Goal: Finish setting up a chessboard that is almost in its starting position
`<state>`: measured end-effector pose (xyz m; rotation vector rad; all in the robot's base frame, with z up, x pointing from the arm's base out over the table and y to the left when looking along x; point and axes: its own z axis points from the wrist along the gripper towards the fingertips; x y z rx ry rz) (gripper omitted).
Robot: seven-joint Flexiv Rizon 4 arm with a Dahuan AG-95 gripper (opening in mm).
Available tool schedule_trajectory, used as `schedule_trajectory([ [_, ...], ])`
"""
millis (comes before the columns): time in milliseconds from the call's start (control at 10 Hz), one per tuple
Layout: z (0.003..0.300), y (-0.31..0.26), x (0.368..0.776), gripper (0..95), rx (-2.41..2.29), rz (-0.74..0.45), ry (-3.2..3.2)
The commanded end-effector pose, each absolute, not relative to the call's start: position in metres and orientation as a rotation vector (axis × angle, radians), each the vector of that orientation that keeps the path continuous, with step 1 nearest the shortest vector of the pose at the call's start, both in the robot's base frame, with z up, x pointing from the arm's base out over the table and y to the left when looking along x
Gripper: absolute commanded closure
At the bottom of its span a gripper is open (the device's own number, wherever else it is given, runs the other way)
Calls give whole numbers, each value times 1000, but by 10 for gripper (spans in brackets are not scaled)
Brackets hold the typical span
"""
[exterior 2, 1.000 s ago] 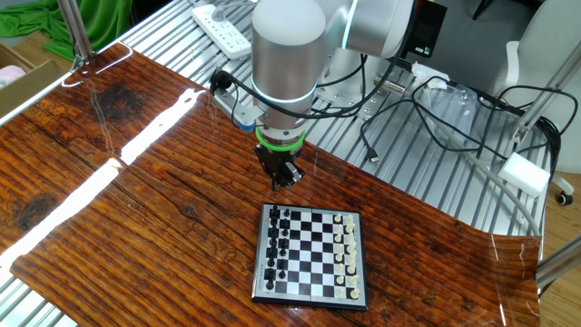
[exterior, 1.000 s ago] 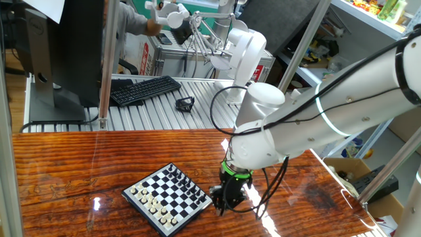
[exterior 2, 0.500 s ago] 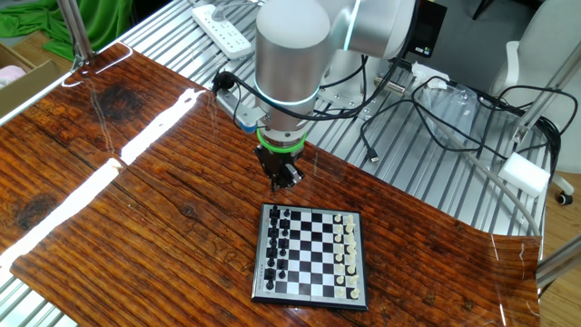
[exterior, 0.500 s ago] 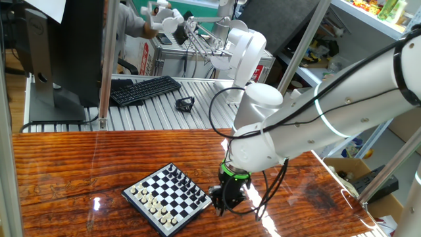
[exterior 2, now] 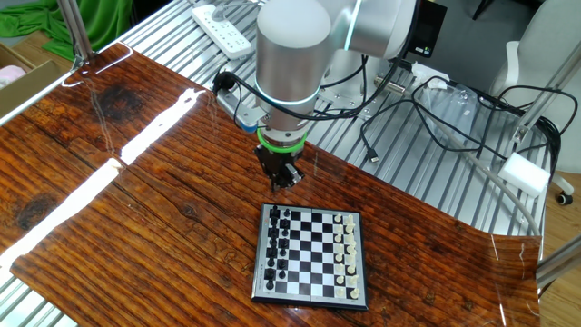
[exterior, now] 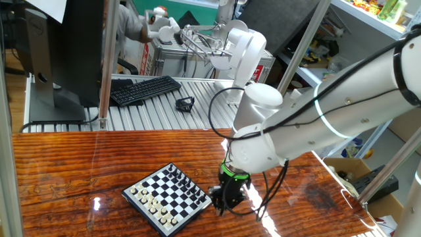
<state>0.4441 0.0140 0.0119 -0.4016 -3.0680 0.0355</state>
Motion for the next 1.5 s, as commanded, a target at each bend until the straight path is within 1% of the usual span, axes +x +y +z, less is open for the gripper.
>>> schedule_trajectory([
  [100,13,14,443,950,-382,11,-3077],
  [1200,15,16,443,950,-393,21,-3094],
  [1500,26,26,440,950,-422,42,-3073],
])
